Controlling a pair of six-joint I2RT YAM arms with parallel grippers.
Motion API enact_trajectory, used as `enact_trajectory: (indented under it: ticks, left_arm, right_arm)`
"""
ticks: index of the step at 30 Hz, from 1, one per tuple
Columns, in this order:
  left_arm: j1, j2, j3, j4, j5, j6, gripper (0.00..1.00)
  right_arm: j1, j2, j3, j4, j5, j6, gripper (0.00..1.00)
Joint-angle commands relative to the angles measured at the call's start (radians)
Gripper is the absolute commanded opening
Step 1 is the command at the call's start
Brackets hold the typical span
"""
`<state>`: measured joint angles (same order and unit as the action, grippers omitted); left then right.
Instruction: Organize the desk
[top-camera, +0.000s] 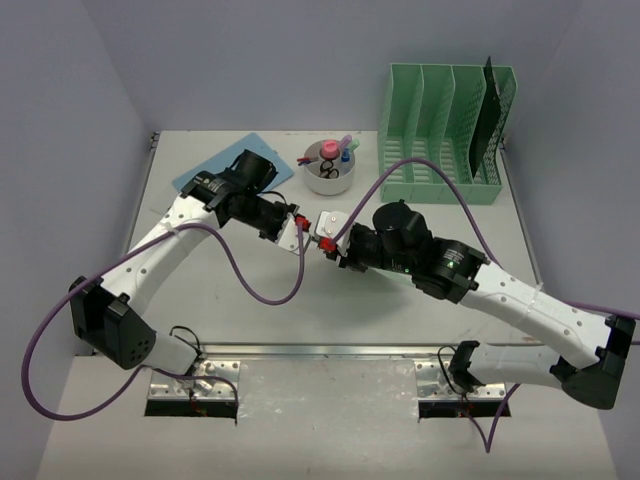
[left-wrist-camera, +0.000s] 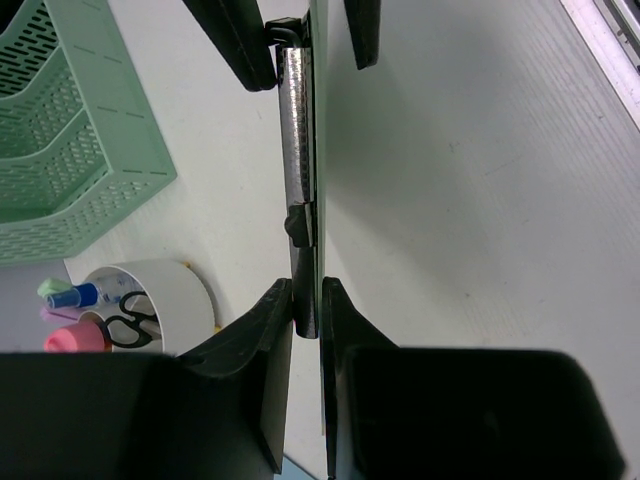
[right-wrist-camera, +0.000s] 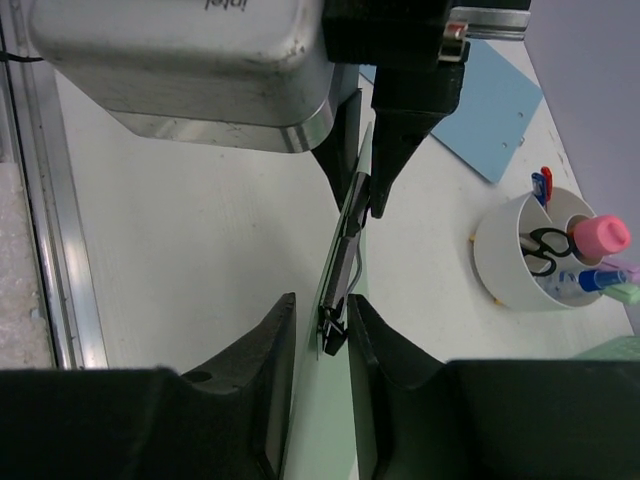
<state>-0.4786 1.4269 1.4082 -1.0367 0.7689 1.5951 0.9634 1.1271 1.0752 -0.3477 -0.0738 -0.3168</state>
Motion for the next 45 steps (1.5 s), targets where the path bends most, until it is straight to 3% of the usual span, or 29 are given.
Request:
enact_trajectory:
  ticks: [1,2,4,7,8,10,12,13,15,16,20,23,25,26,28,32,35,37,40,45]
  left_arm:
    - [-0.012,0.0,0.048,0.0,0.047,0.002,0.0]
    - [-0.012,0.0,0.049,0.0,0.049,0.003,0.0]
    - [-0.012,-0.002,0.049,0.006,0.05,0.002,0.01]
    - [-0.012,-0.013,0.044,0.041,0.044,-0.029,0.17]
    - [-0.011,-0.016,0.041,0.049,0.041,-0.049,0.31]
    - [-0.012,-0.029,0.032,0.058,0.036,-0.057,0.35]
    - [-0.012,-0.039,0.022,0.067,0.03,-0.067,0.5]
    - [-0.012,-0.042,0.017,0.078,0.029,-0.078,0.7]
    - [-0.012,-0.054,0.002,0.095,0.021,-0.09,0.82]
    - [-0.012,-0.06,-0.005,0.105,0.017,-0.098,0.99]
    - [-0.005,-0.089,-0.038,0.21,-0.008,-0.213,1.0]
    - [0.069,-0.134,-0.075,0.477,0.038,-0.448,1.0]
    - [0.162,-0.155,-0.113,0.623,0.062,-0.697,1.0]
    - [0.229,-0.18,-0.141,0.78,0.078,-0.886,1.0]
    - [0.277,-0.206,-0.167,0.922,0.063,-1.048,1.0]
    - [0.314,-0.261,-0.187,1.144,-0.125,-1.361,1.0]
    - [0.314,-0.266,-0.164,1.158,-0.299,-1.504,1.0]
    - [0.316,-0.253,-0.132,1.118,-0.338,-1.547,1.0]
    - [0.317,-0.229,-0.094,1.048,-0.313,-1.618,1.0]
    - [0.317,-0.23,-0.13,1.067,-0.257,-1.666,1.0]
  right_arm:
    - [0.0,0.0,0.011,0.009,-0.011,-0.01,0.26]
    - [0.0,-0.001,0.009,0.009,-0.006,-0.014,0.15]
    - [0.0,-0.006,0.006,0.006,0.006,-0.016,0.03]
    - [-0.002,-0.015,0.008,0.001,0.022,-0.008,0.01]
    - [-0.003,-0.016,0.012,0.0,0.034,-0.004,0.01]
    - [-0.006,-0.026,0.022,-0.008,0.042,-0.004,0.01]
    - [-0.006,-0.03,0.028,-0.008,0.052,-0.002,0.01]
    - [-0.006,-0.036,0.031,-0.011,0.058,-0.002,0.01]
    - [-0.006,-0.041,0.035,-0.01,0.065,-0.004,0.01]
    - [-0.008,-0.043,0.041,-0.011,0.068,-0.01,0.01]
    - [-0.011,-0.052,0.068,-0.011,0.089,-0.016,0.01]
    - [-0.04,-0.058,0.097,-0.001,0.103,-0.022,0.01]
    - [-0.061,-0.062,0.124,0.007,0.112,-0.018,0.01]
    - [-0.084,-0.067,0.138,0.012,0.126,-0.016,0.01]
    - [-0.107,-0.078,0.149,0.027,0.141,-0.01,0.01]
    - [-0.17,-0.101,0.184,0.076,0.201,0.011,0.01]
    - [-0.219,-0.105,0.209,0.119,0.259,0.044,0.01]
    - [-0.242,-0.112,0.21,0.153,0.31,0.053,0.01]
    - [-0.279,-0.116,0.213,0.263,0.373,0.019,0.01]
    - [-0.327,-0.102,0.238,0.413,0.465,-0.065,0.01]
